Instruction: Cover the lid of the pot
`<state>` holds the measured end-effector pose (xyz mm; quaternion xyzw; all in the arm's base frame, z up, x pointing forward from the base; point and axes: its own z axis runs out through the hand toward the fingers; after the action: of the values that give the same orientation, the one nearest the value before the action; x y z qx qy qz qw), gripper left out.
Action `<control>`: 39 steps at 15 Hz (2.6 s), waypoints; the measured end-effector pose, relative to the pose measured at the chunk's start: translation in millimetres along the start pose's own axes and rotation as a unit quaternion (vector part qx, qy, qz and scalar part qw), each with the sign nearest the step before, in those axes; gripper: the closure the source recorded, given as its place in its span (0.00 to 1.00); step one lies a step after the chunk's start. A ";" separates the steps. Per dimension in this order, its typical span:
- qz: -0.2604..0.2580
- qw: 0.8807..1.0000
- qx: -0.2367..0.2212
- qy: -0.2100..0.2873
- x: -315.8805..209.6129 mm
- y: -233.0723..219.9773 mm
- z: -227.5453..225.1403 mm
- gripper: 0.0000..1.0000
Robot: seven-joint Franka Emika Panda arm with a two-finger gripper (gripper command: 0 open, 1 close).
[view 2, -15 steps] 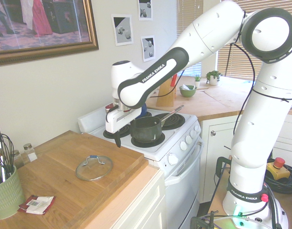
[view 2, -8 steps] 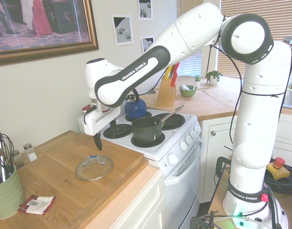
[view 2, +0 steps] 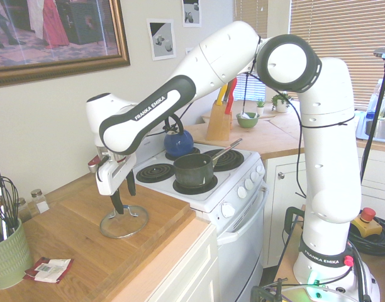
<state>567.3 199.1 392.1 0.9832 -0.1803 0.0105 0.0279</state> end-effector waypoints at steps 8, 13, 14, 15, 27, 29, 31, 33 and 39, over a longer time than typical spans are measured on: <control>-0.036 0.999 -0.004 -0.010 -0.7 -10.7 7.3 1.00; -0.036 0.999 -0.005 -0.013 0.3 -12.0 14.9 1.00; -0.037 0.999 -0.004 -0.013 0.2 -12.9 15.7 1.00; -0.038 0.999 -0.003 -0.011 -0.6 -14.9 16.7 1.00; -0.032 0.999 0.001 -0.004 4.3 -17.6 22.4 1.00; -0.032 0.999 0.002 -0.003 3.0 -19.9 21.8 1.00; -0.023 1.000 0.004 -0.002 3.2 -20.6 21.0 1.00; -0.010 1.000 0.012 -0.001 6.9 -18.3 15.4 1.00; 0.060 0.997 0.052 0.016 12.9 11.1 -53.9 1.00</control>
<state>574.8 187.3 446.9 0.9704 -0.2378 0.0377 -0.0210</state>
